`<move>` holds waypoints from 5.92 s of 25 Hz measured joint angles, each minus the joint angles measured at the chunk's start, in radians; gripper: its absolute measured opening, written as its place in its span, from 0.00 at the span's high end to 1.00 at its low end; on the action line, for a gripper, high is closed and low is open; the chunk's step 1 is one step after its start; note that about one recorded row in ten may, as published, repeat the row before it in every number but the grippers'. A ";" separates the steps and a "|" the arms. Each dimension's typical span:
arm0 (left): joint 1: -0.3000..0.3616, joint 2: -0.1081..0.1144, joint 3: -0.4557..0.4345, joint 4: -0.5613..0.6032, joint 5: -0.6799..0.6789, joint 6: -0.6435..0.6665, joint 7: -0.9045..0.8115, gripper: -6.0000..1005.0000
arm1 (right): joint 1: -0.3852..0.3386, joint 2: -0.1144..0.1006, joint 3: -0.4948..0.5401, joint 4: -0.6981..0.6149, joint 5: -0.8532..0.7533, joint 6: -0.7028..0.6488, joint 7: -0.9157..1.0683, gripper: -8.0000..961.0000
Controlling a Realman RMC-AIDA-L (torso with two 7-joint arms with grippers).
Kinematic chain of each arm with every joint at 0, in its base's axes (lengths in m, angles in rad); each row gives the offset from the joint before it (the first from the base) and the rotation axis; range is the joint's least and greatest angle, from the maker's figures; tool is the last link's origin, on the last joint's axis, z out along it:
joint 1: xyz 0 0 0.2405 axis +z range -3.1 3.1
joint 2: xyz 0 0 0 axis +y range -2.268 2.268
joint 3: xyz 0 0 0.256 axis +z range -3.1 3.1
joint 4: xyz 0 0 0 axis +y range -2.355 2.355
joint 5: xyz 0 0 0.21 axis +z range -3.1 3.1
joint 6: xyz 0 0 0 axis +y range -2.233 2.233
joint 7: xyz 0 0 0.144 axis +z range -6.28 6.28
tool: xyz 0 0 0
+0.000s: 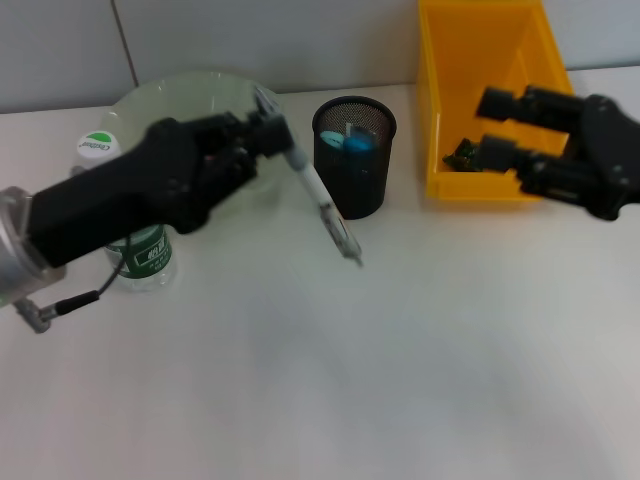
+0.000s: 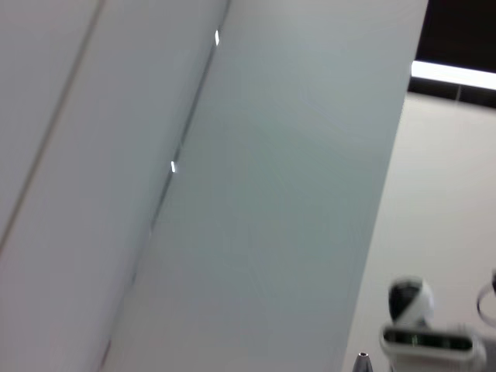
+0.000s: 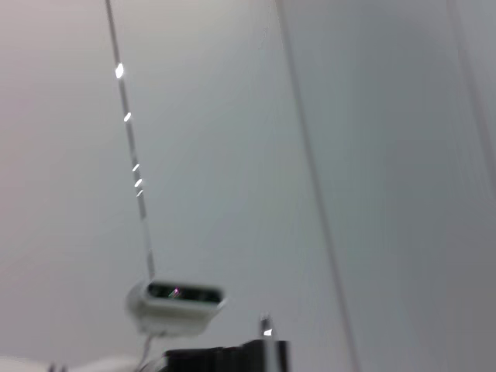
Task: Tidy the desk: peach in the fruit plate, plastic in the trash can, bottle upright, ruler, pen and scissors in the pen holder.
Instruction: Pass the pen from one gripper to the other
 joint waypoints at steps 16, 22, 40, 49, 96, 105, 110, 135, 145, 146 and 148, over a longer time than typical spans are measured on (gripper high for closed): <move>-0.002 -0.005 0.003 -0.356 -0.347 0.148 0.099 0.85 | -0.017 0.005 0.038 0.210 0.079 -0.052 -0.371 0.17; -0.017 -0.006 0.004 -0.419 -0.401 0.170 0.030 0.85 | -0.003 0.007 0.034 0.297 0.083 -0.054 -0.503 0.18; -0.087 -0.008 -0.006 -0.642 -0.555 0.231 -0.109 0.85 | 0.135 0.012 0.033 0.628 0.083 -0.020 -1.066 0.18; -0.102 -0.007 -0.021 -0.667 -0.575 0.225 -0.132 0.85 | 0.205 0.014 0.027 0.746 0.066 0.030 -1.291 0.18; -0.170 -0.007 0.004 -0.717 -0.566 0.131 -0.151 0.83 | 0.381 0.018 0.062 0.951 0.069 0.241 -1.672 0.25; -0.170 -0.007 0.002 -0.719 -0.566 0.126 -0.153 0.83 | 0.387 0.018 0.062 0.950 0.070 0.242 -1.673 0.27; -0.170 -0.007 0.002 -0.720 -0.566 0.124 -0.160 0.83 | 0.388 0.018 0.062 0.949 0.070 0.242 -1.673 0.42; -0.171 -0.007 0.004 -0.733 -0.566 0.121 -0.166 0.82 | 0.391 0.018 0.060 0.951 0.063 0.256 -1.673 0.71; -0.172 -0.007 0.004 -0.732 -0.561 0.121 -0.167 0.82 | 0.391 0.018 0.058 0.957 0.063 0.256 -1.673 0.72; -0.172 -0.007 0.002 -0.732 -0.556 0.121 -0.167 0.82 | 0.391 0.018 0.060 0.958 0.063 0.256 -1.673 0.73; -0.173 -0.007 0.003 -0.732 -0.554 0.121 -0.167 0.82 | 0.390 0.018 0.061 0.959 0.063 0.256 -1.673 0.75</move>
